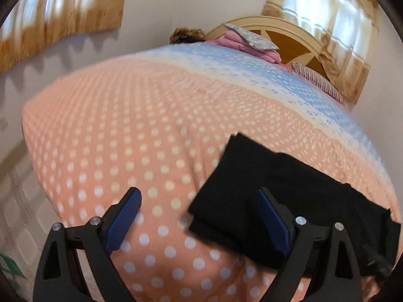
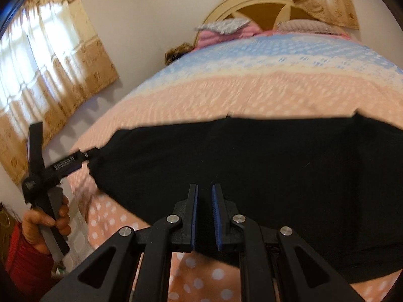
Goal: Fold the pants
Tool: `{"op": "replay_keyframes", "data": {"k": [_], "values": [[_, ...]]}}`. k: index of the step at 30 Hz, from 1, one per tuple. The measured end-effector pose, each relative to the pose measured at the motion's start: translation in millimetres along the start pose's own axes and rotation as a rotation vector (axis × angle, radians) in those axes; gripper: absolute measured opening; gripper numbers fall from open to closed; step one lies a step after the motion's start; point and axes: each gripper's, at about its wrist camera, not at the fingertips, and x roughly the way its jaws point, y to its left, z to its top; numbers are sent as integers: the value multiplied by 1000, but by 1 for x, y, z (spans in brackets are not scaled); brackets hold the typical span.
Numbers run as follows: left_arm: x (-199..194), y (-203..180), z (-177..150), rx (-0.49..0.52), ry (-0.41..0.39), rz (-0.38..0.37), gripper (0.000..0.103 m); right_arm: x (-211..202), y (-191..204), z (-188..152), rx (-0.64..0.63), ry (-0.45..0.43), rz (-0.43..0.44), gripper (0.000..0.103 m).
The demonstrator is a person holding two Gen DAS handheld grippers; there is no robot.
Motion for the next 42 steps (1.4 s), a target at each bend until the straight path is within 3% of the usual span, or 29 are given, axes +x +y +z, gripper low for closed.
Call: {"op": "replay_keyframes", "data": {"k": [7, 15, 19, 28, 30, 34, 37, 40, 41, 42], "values": [[1, -19, -11, -108, 83, -166, 94, 6, 3, -7, -33, -4, -27, 12], [2, -30, -18, -129, 87, -171, 94, 2, 5, -12, -48, -27, -15, 20], [-12, -17, -27, -193, 76, -107, 93, 1, 7, -13, -58, -31, -5, 26], [2, -29, -28, -209, 84, -216, 93, -1, 14, -18, -99, -49, -9, 35], [1, -38, -30, -208, 98, -305, 92, -3, 17, -19, -110, -50, -13, 36], [3, -41, -26, -225, 70, -352, 72, -22, 16, -14, -100, -84, -26, 36], [8, -28, -19, -276, 46, -354, 53, -51, 6, -13, -99, -173, -146, 36], [9, -21, -17, -295, 31, -359, 38, -80, -17, -18, -37, -254, -308, 60], [10, -22, -16, -287, 27, -354, 38, -87, -24, -20, -13, -277, -367, 70], [9, -23, -18, -283, 23, -354, 38, -91, -33, -22, 9, -284, -421, 71]]}}
